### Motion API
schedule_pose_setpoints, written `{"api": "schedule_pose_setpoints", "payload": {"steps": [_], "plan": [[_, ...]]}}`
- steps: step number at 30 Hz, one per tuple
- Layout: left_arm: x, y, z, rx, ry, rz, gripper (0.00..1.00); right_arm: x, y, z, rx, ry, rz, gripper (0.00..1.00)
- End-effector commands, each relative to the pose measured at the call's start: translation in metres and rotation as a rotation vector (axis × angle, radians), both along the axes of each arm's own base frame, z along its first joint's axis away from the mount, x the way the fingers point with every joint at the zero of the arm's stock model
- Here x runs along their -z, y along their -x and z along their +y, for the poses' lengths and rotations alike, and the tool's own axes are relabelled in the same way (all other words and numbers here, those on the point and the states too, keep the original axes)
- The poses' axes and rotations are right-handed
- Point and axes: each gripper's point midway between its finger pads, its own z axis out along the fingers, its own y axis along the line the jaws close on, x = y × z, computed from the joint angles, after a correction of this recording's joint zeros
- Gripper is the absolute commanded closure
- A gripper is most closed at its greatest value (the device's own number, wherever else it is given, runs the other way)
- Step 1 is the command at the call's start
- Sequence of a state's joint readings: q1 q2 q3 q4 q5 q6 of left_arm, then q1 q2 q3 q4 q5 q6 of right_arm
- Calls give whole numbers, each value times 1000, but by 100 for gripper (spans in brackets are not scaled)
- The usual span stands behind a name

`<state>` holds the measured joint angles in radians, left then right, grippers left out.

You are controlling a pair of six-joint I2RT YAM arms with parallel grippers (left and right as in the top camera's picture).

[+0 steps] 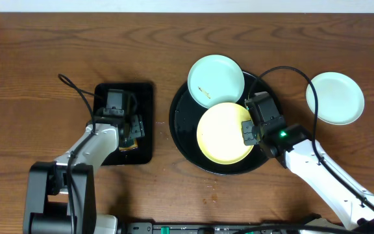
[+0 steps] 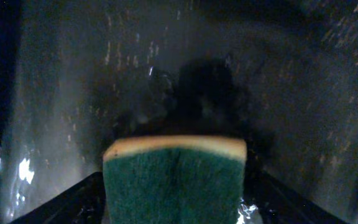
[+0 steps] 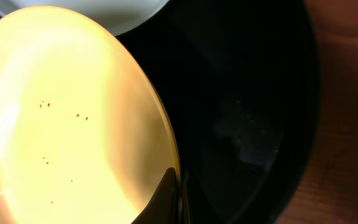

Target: Clean dirty plates on tray and stack at the side

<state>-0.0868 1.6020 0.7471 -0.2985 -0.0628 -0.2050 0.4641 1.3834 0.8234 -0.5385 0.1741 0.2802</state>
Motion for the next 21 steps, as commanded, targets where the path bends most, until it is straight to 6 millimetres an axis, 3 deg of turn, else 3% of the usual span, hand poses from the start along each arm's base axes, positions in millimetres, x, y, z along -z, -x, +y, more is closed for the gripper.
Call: {"api": "schedule_pose_setpoints", "payload": {"steps": [1, 9, 12, 19, 20, 21], "plan": [[2, 9, -1, 7, 9, 36, 22, 0, 3, 3, -8, -63, 28, 99], [3, 22, -9, 23, 59, 85, 29, 8, 4, -9, 38, -166, 88, 94], [3, 20, -9, 23, 59, 78, 33, 17, 8, -13, 39, -163, 100, 87], [4, 23, -11, 26, 66, 92, 31, 33, 14, -11, 1, -177, 97, 67], [4, 24, -11, 25, 65, 96, 33, 33, 14, -11, 2, -177, 95, 66], [4, 25, -11, 26, 65, 99, 41, 33, 13, -12, 3, -176, 93, 66]]}}
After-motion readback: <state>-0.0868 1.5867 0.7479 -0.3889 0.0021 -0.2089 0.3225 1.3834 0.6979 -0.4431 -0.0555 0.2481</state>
